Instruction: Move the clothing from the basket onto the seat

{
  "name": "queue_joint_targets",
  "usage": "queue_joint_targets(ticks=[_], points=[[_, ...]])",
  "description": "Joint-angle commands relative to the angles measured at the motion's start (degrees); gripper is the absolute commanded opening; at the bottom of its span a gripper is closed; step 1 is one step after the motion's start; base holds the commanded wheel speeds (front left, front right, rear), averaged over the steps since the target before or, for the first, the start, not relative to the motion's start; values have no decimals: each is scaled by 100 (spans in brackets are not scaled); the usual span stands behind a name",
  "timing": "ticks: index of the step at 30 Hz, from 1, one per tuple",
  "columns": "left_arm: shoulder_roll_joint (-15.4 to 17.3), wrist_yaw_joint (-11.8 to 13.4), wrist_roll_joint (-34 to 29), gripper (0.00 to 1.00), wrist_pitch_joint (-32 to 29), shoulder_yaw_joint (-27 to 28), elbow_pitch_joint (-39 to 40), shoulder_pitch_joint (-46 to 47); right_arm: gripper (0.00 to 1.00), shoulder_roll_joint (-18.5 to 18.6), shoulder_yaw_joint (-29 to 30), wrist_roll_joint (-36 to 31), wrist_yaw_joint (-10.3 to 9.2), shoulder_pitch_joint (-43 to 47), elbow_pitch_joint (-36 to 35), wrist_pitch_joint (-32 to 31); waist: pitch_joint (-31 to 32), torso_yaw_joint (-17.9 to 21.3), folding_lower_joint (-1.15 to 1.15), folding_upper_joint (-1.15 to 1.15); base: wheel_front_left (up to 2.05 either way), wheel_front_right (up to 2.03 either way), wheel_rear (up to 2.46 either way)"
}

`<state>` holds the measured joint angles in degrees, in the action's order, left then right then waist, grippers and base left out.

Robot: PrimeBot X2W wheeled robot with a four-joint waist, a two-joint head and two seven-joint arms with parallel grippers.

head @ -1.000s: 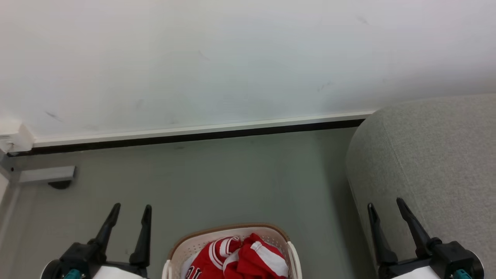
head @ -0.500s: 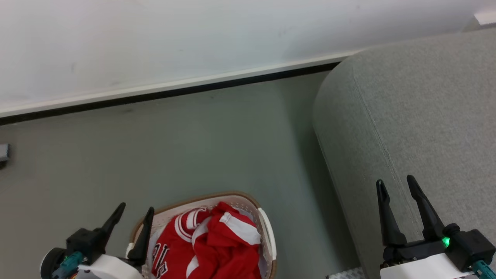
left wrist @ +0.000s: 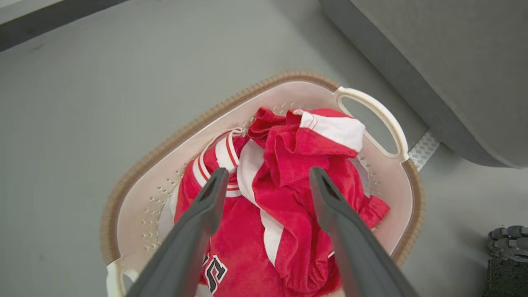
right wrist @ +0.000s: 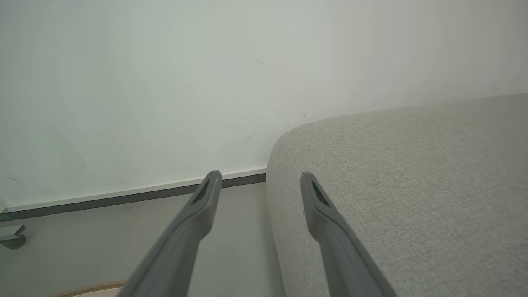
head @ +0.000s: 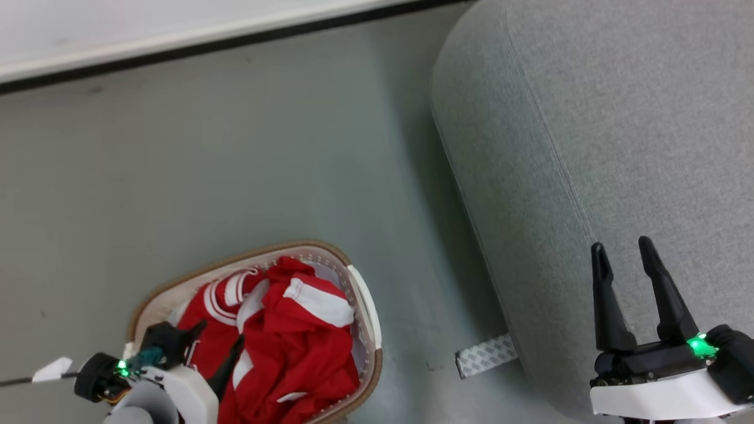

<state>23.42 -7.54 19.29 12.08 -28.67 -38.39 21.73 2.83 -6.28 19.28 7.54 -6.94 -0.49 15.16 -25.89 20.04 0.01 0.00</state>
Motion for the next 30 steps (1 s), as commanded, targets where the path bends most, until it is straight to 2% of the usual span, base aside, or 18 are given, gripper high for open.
queue_joint_targets(ticks=[1,8,18,24,29,30], points=[[110,10,97,100,-78,-113,-156,158,100,10,8,98,-10,-94,-72,0,-300,169,-1,0,0,0,0],[316,11,340,100,-490,-1010,-580,682,100,10,142,405,-10,-194,-390,0,-815,375,-1,0,0,0,0],[898,11,970,100,-1023,-2114,-884,1215,100,9,-36,899,-10,-299,-804,0,-1531,708,-1,0,0,0,0],[1156,10,1237,100,-1096,-2714,-897,1435,100,8,-117,915,-10,-285,-1028,0,-1764,857,-1,0,0,0,0],[1148,10,1388,100,-947,-3002,-1054,1556,100,9,-155,905,-10,-172,-1062,0,-1836,882,-1,0,0,0,0],[1130,10,1405,47,-922,-3039,-1081,1573,100,8,-164,909,-10,-166,-1060,0,-1842,883,-1,0,0,0,0]])
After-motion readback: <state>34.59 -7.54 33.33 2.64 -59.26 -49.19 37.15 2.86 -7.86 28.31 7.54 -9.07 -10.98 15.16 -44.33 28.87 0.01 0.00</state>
